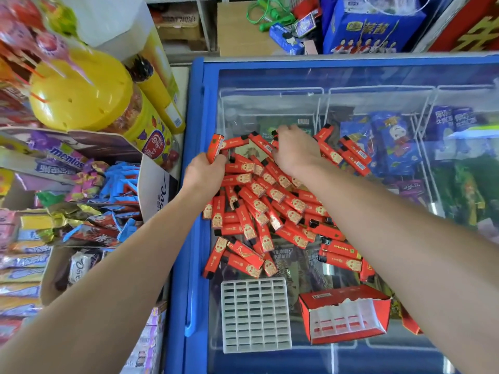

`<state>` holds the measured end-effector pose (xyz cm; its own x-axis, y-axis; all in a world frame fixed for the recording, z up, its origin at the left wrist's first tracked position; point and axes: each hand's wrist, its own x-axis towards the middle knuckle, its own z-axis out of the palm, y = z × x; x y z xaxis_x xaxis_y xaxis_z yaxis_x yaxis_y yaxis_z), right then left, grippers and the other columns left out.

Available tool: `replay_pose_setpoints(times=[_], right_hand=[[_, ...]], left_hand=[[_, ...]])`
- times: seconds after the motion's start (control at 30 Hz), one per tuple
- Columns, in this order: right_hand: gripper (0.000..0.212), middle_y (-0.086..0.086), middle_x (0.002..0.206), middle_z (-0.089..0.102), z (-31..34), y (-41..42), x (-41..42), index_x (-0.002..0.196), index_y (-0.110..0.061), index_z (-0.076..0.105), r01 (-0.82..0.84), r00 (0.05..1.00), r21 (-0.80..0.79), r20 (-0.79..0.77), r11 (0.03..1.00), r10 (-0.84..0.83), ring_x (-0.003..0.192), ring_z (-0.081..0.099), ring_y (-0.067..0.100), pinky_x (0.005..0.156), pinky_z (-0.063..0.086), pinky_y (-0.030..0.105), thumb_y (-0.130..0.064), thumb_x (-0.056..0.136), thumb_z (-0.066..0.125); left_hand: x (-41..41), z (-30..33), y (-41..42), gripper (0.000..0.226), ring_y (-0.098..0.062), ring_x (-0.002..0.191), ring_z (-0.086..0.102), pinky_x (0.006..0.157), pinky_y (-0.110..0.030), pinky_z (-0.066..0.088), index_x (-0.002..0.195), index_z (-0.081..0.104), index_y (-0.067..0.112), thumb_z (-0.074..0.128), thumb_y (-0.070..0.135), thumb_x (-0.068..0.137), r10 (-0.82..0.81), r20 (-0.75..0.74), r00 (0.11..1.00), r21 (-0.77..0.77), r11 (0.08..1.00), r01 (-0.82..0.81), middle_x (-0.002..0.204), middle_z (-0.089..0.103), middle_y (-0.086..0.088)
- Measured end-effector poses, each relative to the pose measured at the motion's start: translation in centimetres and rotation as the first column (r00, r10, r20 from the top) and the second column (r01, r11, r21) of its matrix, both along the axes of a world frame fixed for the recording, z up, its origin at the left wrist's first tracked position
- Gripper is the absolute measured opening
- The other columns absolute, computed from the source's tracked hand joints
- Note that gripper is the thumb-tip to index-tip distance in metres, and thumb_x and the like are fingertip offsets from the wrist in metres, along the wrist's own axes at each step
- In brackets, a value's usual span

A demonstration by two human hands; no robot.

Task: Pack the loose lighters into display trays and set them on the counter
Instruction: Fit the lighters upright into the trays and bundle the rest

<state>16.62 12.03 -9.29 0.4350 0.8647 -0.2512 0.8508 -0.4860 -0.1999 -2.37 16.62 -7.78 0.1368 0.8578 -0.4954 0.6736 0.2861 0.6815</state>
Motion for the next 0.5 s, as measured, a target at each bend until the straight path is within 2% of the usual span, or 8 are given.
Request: replay_pose_setpoints(times=[0.13, 0.17, 0.23, 0.27, 0.33, 0.4, 0.47, 0.5], right_hand=[[0.006, 0.005, 0.094, 0.057, 0.1, 0.2, 0.0, 0.104, -0.008, 0.061, 0.112, 0.992, 0.014, -0.059, 0.994, -0.111, 0.077, 0.057, 0.025, 0.064, 0.045, 0.035, -0.008, 0.098, 0.063], [0.003, 0.005, 0.094, 0.057, 0.3, 0.3, 0.1, 0.096, -0.009, 0.06, 0.127, 0.989, 0.004, -0.076, 0.992, -0.126, 0.076, 0.058, 0.025, 0.064, 0.046, 0.035, -0.007, 0.098, 0.062], [0.016, 0.009, 0.1, 0.061, 0.6, 0.2, 0.2, 0.083, -0.01, 0.056, 0.123, 0.988, -0.018, -0.088, 0.992, -0.124, 0.076, 0.06, 0.026, 0.066, 0.047, 0.036, -0.003, 0.097, 0.059], [0.015, 0.01, 0.106, 0.062, 0.6, 0.1, 0.2, 0.084, -0.01, 0.057, 0.115, 0.989, -0.017, -0.09, 0.993, -0.116, 0.078, 0.06, 0.027, 0.066, 0.046, 0.036, -0.003, 0.097, 0.059], [0.007, 0.012, 0.115, 0.06, 0.6, -0.4, 0.3, 0.104, -0.008, 0.061, 0.115, 0.987, 0.038, -0.113, 0.993, -0.11, 0.083, 0.06, 0.029, 0.067, 0.047, 0.037, -0.007, 0.097, 0.059], [0.022, 0.009, 0.107, 0.064, 0.7, -1.1, 0.3, 0.12, -0.008, 0.057, 0.158, 0.973, 0.114, -0.189, 0.981, -0.135, 0.083, 0.063, 0.027, 0.067, 0.053, 0.038, -0.012, 0.098, 0.059], [0.024, 0.005, 0.096, 0.067, 1.1, -1.9, 0.4, 0.121, -0.009, 0.056, 0.264, 0.922, 0.189, -0.337, 0.946, -0.189, 0.074, 0.065, 0.021, 0.062, 0.056, 0.035, -0.016, 0.099, 0.059], [0.024, 0.003, 0.094, 0.067, 1.5, -2.3, 0.5, 0.121, -0.009, 0.056, 0.327, 0.879, 0.218, -0.428, 0.92, -0.212, 0.069, 0.064, 0.016, 0.056, 0.053, 0.029, -0.018, 0.099, 0.06]], left_hand=[[0.3, 0.3, -0.1, 0.029, -0.017, 0.075, 0.058, 0.061, -0.032, 0.044, 0.102, 0.059, 0.015, 0.049, 0.041, 0.1, -0.024, -0.015, 1.0, 0.035, 0.999, 0.024, 0.092, 0.062, -0.002], [0.4, 0.4, -0.1, 0.027, -0.017, 0.074, 0.057, 0.061, -0.031, 0.043, 0.101, 0.059, 0.016, 0.049, 0.041, 0.1, -0.017, -0.007, 1.0, 0.041, 0.999, 0.017, 0.092, 0.061, -0.001], [0.5, 0.8, 0.0, 0.027, -0.016, 0.073, 0.056, 0.061, -0.031, 0.044, 0.101, 0.059, 0.016, 0.049, 0.041, 0.1, -0.006, 0.003, 1.0, 0.051, 0.999, 0.006, 0.091, 0.061, -0.001], [0.6, 0.9, 0.0, 0.027, -0.017, 0.073, 0.057, 0.061, -0.032, 0.044, 0.101, 0.059, 0.016, 0.049, 0.041, 0.1, -0.005, 0.003, 1.0, 0.056, 0.998, 0.004, 0.09, 0.061, -0.001], [0.6, 1.2, 0.1, 0.026, -0.018, 0.075, 0.058, 0.065, -0.033, 0.046, 0.097, 0.059, 0.018, 0.05, 0.042, 0.099, -0.002, 0.007, 1.0, 0.06, 0.998, 0.002, 0.089, 0.061, -0.002], [0.6, 1.4, 0.0, 0.026, -0.019, 0.077, 0.058, 0.069, -0.034, 0.047, 0.091, 0.058, 0.019, 0.051, 0.044, 0.097, 0.005, 0.016, 1.0, 0.057, 0.998, -0.005, 0.088, 0.061, -0.002], [0.9, 1.8, -0.5, 0.029, -0.02, 0.076, 0.058, 0.069, -0.035, 0.048, 0.087, 0.057, 0.019, 0.052, 0.047, 0.095, -0.018, 0.02, 1.0, 0.046, 0.999, 0.017, 0.087, 0.06, -0.002], [1.2, 2.0, -0.8, 0.031, -0.02, 0.075, 0.058, 0.069, -0.036, 0.048, 0.087, 0.058, 0.017, 0.053, 0.047, 0.094, -0.035, 0.028, 0.999, 0.038, 0.999, 0.034, 0.086, 0.06, -0.003]])
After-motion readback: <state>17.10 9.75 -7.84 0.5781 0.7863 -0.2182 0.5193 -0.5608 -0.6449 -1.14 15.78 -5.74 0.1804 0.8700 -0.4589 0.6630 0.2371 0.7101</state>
